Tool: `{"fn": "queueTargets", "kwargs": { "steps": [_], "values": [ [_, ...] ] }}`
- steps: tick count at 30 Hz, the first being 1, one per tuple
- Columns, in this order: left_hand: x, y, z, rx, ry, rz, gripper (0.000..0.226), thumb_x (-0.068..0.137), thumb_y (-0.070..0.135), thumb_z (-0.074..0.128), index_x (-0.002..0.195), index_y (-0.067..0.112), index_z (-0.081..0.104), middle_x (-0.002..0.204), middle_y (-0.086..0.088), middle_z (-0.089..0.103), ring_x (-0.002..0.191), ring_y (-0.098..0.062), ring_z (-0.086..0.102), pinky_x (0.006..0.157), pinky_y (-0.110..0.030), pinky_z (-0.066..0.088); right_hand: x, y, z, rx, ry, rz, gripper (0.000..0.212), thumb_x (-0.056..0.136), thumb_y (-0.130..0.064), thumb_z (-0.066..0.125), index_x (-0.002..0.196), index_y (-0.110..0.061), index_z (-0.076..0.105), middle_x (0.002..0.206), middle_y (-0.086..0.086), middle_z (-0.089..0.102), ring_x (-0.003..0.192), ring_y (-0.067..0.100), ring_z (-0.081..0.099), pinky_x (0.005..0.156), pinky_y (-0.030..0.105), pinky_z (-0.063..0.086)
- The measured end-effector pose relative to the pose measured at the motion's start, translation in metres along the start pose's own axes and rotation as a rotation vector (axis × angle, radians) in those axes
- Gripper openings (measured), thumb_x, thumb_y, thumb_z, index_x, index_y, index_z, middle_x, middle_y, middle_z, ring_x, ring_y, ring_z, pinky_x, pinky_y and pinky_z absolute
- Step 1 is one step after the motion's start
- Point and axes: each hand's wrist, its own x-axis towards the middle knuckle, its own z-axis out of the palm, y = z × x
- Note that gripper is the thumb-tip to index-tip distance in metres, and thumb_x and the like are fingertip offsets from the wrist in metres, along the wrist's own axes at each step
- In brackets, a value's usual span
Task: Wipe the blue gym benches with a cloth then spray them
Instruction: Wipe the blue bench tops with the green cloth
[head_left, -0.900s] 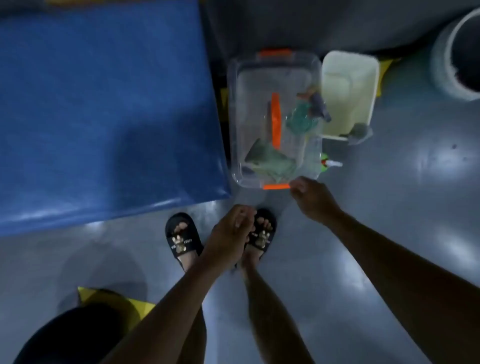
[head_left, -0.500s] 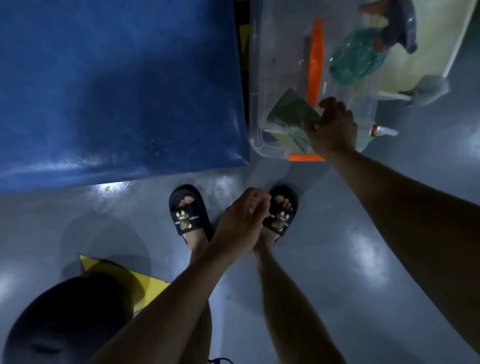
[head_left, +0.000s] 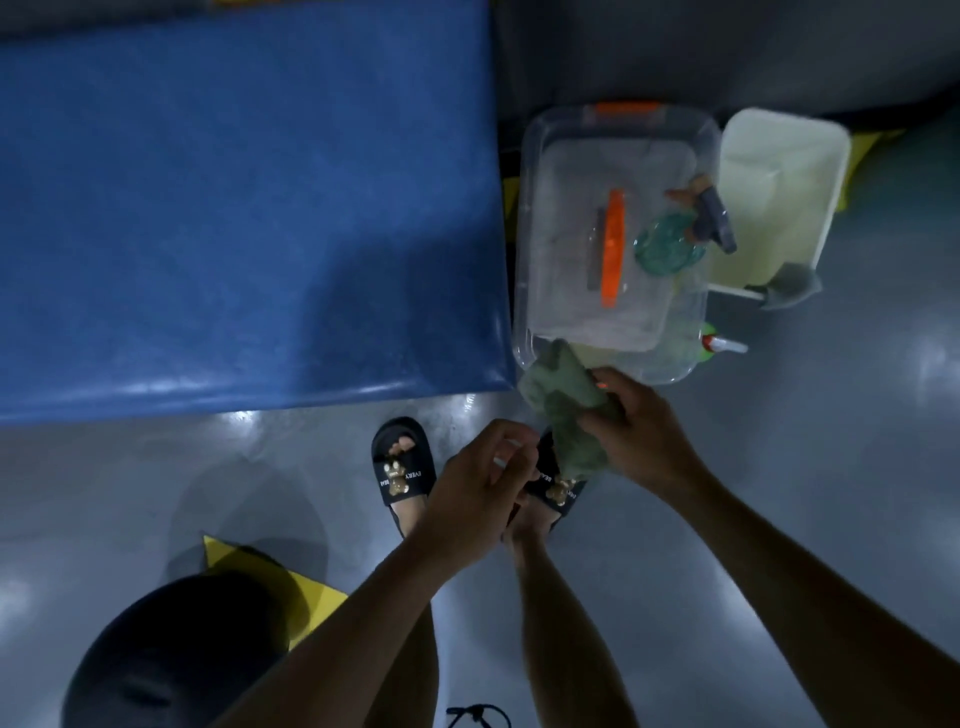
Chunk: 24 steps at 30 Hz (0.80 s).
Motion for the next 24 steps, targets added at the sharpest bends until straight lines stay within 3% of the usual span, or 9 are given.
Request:
{"fn": "queueTargets", "kwargs": {
  "steps": [5, 8, 11, 14, 16, 19, 24],
  "values": [
    [-0.027, 0.040, -0.017, 0.177, 0.221, 0.256, 0.026, 0.096, 0.027, 0.066, 0.120, 0.031, 0.058, 0.112, 0.014, 0.064, 0.103, -0.006, 0.063, 0.081, -0.021, 0.054, -0.061, -0.042, -0.002, 0.137, 0.054, -0.112, 0.007, 0.079, -0.008, 0.064, 0.086, -0.010, 0.065, 0.082, -0.002, 0.061, 0.074, 0.006, 0.058, 0.061, 0.014, 0.041],
    [-0.031, 0.056, -0.029, 0.184, 0.105, 0.209, 0.051, 0.085, 0.045, 0.071, 0.132, 0.035, 0.053, 0.127, 0.013, 0.059, 0.117, -0.003, 0.058, 0.092, -0.017, 0.049, -0.089, -0.064, -0.004, 0.237, -0.015, -0.193, 0.017, 0.073, -0.013, 0.059, 0.086, -0.004, 0.066, 0.077, 0.007, 0.064, 0.071, 0.017, 0.060, 0.060, 0.024, 0.046],
    [-0.037, 0.070, -0.039, 0.144, -0.101, 0.101, 0.041, 0.081, 0.043, 0.073, 0.115, 0.022, 0.065, 0.102, 0.002, 0.071, 0.095, -0.009, 0.068, 0.077, -0.020, 0.054, -0.108, -0.076, -0.006, 0.352, -0.078, -0.176, 0.024, 0.073, -0.021, 0.063, 0.087, -0.001, 0.063, 0.078, 0.013, 0.062, 0.073, 0.027, 0.060, 0.064, 0.044, 0.049],
    [-0.046, 0.073, -0.044, 0.153, -0.138, 0.168, 0.026, 0.082, 0.034, 0.076, 0.100, 0.018, 0.065, 0.091, -0.003, 0.069, 0.081, -0.009, 0.065, 0.070, -0.021, 0.052, -0.113, -0.083, -0.005, 0.302, -0.205, -0.171, 0.032, 0.076, -0.041, 0.071, 0.093, -0.015, 0.063, 0.086, -0.001, 0.064, 0.078, 0.016, 0.065, 0.068, 0.041, 0.054],
    [-0.050, 0.068, -0.047, 0.190, -0.128, 0.183, 0.025, 0.082, 0.038, 0.076, 0.100, 0.025, 0.065, 0.091, 0.001, 0.069, 0.086, -0.009, 0.066, 0.075, -0.026, 0.054, -0.110, -0.087, 0.001, 0.258, -0.271, -0.159, 0.023, 0.081, -0.038, 0.074, 0.092, -0.022, 0.062, 0.084, -0.004, 0.067, 0.077, 0.012, 0.066, 0.069, 0.037, 0.055],
    [-0.050, 0.059, -0.058, 0.291, 0.013, 0.202, 0.019, 0.087, 0.037, 0.073, 0.104, 0.034, 0.066, 0.094, 0.014, 0.070, 0.089, -0.004, 0.067, 0.077, -0.022, 0.053, -0.100, -0.088, 0.016, 0.146, -0.154, -0.255, 0.019, 0.086, -0.032, 0.073, 0.084, -0.022, 0.057, 0.072, -0.009, 0.062, 0.064, 0.002, 0.056, 0.060, 0.020, 0.044],
    [-0.045, 0.031, -0.113, 0.436, 0.402, 0.294, 0.017, 0.096, 0.021, 0.064, 0.111, 0.029, 0.066, 0.102, 0.012, 0.070, 0.090, -0.002, 0.065, 0.076, -0.014, 0.049, -0.071, -0.071, 0.025, -0.012, 0.209, -0.208, 0.021, 0.081, -0.041, 0.066, 0.083, -0.025, 0.053, 0.069, -0.009, 0.053, 0.060, 0.006, 0.047, 0.054, 0.018, 0.031]
  ]
}}
